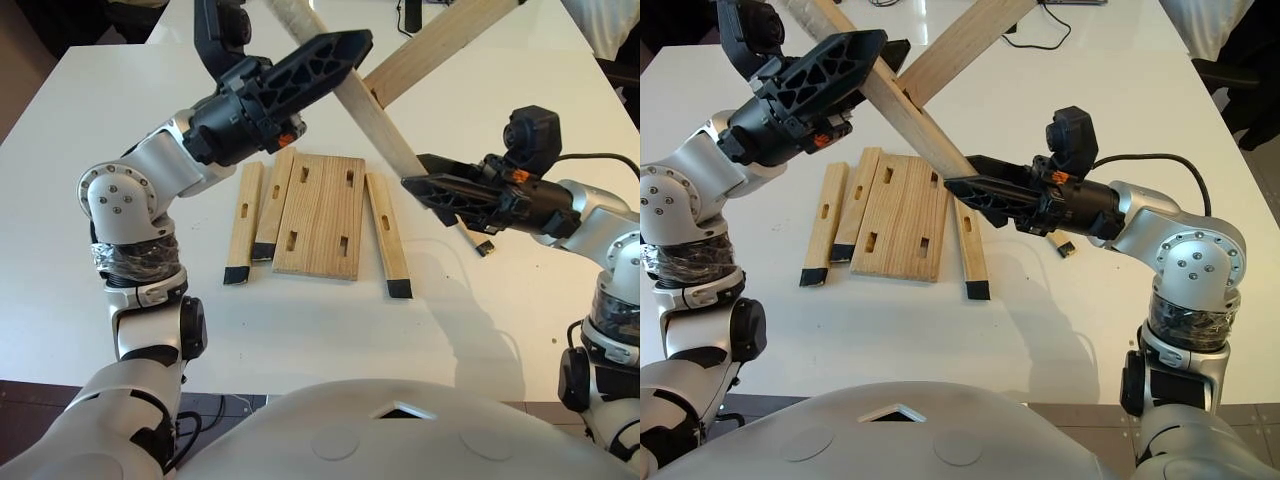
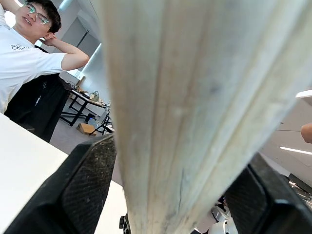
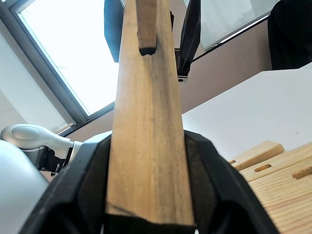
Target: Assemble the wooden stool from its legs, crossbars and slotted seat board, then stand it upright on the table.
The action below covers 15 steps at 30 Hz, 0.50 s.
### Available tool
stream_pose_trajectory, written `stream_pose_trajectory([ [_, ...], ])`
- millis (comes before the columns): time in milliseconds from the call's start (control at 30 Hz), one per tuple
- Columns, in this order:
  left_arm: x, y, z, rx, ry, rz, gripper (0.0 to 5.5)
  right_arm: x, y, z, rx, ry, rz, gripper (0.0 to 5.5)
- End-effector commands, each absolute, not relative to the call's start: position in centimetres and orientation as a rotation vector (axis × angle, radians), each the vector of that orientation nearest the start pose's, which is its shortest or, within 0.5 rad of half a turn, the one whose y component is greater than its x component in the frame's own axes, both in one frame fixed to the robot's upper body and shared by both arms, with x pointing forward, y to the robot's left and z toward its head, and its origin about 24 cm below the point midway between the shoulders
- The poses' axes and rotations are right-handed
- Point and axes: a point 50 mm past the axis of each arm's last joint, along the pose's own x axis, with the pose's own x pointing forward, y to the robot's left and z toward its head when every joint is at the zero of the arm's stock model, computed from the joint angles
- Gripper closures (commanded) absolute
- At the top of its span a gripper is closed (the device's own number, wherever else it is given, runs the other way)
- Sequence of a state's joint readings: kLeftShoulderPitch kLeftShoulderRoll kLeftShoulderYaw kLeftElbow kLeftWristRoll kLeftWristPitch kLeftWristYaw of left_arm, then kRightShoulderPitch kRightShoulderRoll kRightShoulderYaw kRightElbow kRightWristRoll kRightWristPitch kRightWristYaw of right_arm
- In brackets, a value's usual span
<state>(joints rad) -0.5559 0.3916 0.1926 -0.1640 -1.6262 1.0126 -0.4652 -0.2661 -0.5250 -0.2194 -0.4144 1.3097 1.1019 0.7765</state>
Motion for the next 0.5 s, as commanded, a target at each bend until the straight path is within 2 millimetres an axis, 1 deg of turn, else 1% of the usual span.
stream_pose_trajectory([
  [33,25.99,13.27,22.08,-0.833,0.060,-1.428,2.34,21.59,-15.24,17.03,0.536,0.252,1.407,3.47],
  [67,25.96,13.27,22.05,-0.830,0.060,-1.428,2.40,21.49,-15.22,16.83,0.531,0.260,1.408,3.47],
  [133,25.89,13.32,22.03,-0.823,0.057,-1.431,2.74,21.35,-15.23,16.55,0.528,0.273,1.406,3.47],
  [200,25.70,13.34,21.90,-0.808,0.060,-1.440,3.06,21.44,-15.22,16.54,0.540,0.269,1.400,3.47],
  [300,25.41,13.24,21.49,-0.791,0.071,-1.449,3.41,21.46,-15.23,16.57,0.542,0.267,1.399,3.47],
  [500,25.46,13.19,21.14,-0.773,0.053,-1.433,3.45,21.61,-15.36,16.45,0.538,0.275,1.387,3.47],
])
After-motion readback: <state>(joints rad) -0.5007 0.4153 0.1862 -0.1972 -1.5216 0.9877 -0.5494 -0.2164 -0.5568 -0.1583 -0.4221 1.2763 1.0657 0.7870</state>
